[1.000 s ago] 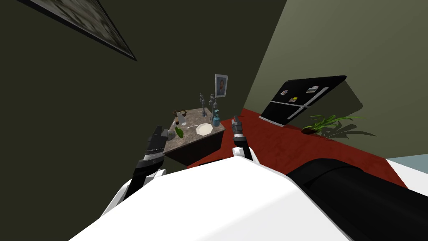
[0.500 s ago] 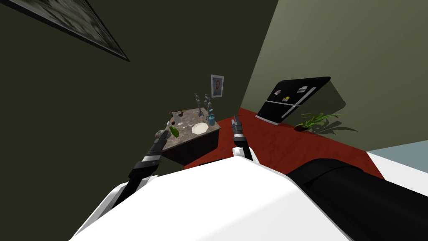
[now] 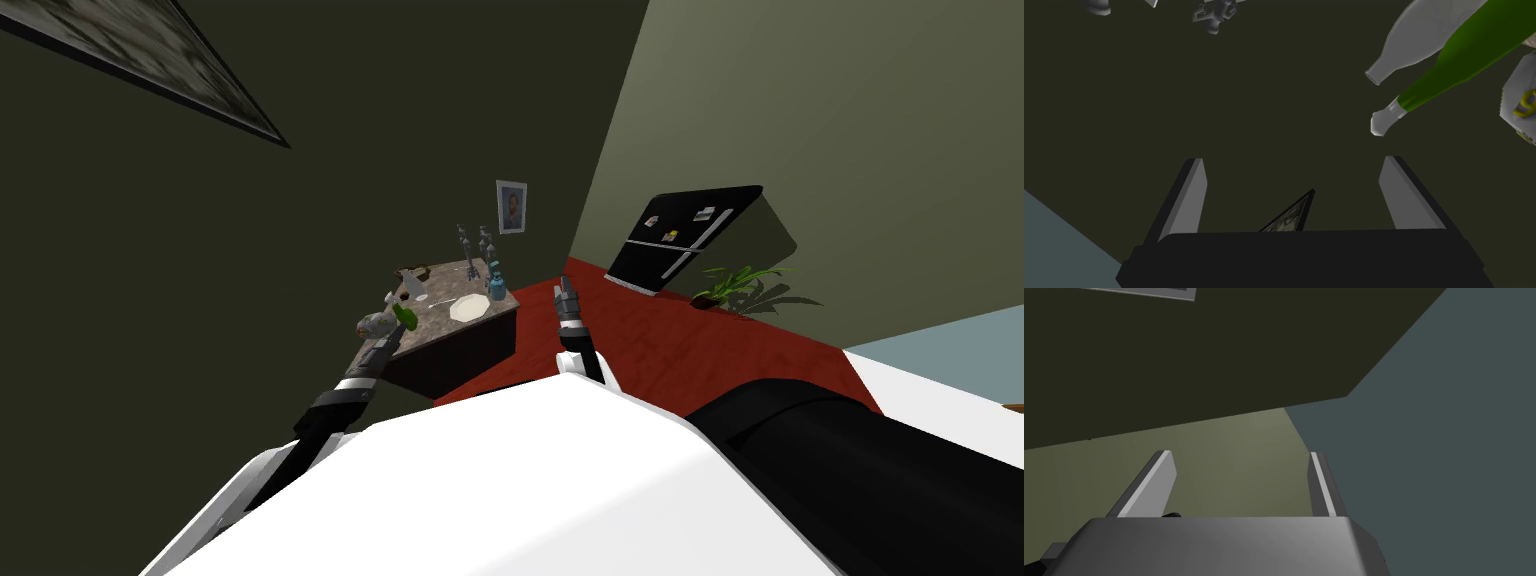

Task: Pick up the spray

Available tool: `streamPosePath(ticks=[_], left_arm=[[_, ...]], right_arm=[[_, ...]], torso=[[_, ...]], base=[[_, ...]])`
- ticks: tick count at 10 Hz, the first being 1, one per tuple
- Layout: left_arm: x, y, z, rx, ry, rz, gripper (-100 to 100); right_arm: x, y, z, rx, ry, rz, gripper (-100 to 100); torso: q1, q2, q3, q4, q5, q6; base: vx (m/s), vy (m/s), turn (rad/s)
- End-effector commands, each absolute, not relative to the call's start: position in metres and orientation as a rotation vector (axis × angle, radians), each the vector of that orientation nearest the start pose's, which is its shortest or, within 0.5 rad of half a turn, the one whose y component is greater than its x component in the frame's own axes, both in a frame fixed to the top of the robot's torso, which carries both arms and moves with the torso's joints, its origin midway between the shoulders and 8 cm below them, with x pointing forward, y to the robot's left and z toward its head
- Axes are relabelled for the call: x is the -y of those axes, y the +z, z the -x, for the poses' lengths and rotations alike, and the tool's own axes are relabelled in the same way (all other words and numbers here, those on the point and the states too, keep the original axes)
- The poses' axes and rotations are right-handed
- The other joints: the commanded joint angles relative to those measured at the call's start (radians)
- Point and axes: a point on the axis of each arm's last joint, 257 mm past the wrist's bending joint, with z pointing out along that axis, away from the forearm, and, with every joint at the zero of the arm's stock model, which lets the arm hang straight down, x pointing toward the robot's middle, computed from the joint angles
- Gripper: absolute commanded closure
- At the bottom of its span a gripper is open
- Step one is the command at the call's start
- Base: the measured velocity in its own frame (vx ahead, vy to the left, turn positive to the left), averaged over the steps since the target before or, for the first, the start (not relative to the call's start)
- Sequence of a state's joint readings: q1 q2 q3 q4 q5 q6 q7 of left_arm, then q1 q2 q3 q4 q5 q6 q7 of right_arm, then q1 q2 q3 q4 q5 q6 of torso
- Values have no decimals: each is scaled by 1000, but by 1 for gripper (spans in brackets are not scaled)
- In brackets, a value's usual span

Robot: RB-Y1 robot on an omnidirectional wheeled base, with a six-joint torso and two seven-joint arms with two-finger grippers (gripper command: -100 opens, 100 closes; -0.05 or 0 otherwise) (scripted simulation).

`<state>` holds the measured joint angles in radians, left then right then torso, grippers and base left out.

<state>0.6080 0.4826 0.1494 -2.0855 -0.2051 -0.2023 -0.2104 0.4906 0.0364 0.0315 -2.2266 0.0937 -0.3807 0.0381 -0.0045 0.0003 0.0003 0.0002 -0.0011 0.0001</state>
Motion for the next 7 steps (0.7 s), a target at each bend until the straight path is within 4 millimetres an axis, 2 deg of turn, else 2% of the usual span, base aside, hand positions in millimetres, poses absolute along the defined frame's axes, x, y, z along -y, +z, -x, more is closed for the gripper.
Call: streamPosePath(ticks=[1, 4, 7], left_arm=[[-378, -152, -377, -1466, -496, 406, -100], [-412, -179, -375, -1574, -332, 382, -100], [-444, -197, -372, -1658, -180, 359, -100]], right_arm=[[267, -21, -375, -762, 1202, -744, 0], [267, -21, -375, -762, 1202, -744, 0], [267, -21, -375, -762, 1202, -744, 0]], torso=[[0, 0, 0, 0, 0, 0], [3, -1, -1, 0, 1, 0], [3, -4, -2, -1, 1, 0]], base=[[9, -51, -12], [23, -35, -54], [57, -38, -42]])
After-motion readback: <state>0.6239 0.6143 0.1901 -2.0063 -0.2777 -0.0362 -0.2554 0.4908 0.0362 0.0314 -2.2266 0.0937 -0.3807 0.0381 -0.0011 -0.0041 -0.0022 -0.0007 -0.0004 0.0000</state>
